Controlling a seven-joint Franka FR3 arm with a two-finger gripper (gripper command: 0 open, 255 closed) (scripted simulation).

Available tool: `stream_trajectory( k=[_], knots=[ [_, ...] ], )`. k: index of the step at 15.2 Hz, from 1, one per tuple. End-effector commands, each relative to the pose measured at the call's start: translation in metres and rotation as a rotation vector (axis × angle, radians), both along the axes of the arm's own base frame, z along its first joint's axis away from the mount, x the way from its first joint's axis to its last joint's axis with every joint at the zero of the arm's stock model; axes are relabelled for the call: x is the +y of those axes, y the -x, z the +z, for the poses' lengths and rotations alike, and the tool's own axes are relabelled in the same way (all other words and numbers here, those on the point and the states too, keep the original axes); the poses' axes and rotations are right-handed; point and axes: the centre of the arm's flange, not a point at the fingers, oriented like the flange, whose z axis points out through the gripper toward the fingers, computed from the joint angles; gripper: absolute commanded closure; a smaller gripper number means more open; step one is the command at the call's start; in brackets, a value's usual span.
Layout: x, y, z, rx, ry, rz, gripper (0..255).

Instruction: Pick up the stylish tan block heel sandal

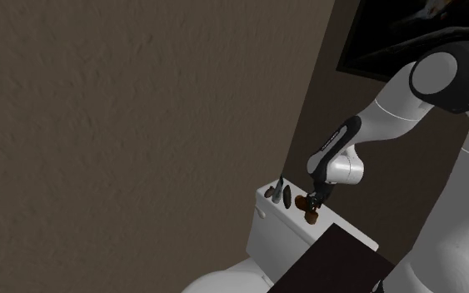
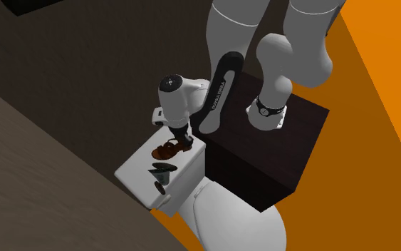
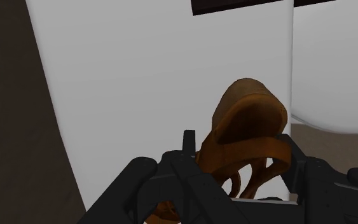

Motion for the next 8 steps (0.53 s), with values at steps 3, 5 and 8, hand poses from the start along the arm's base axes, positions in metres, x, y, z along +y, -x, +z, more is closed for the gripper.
stream_trajectory(
  k=[3,5,8],
  knots=[
    [0.0,0.0,0.021,0.0,0.0,0.0,255],
    [0.0,0.0,0.031,0.0,0.0,0.0,255],
    [0.0,0.0,0.047,0.0,0.0,0.0,255]
  ],
)
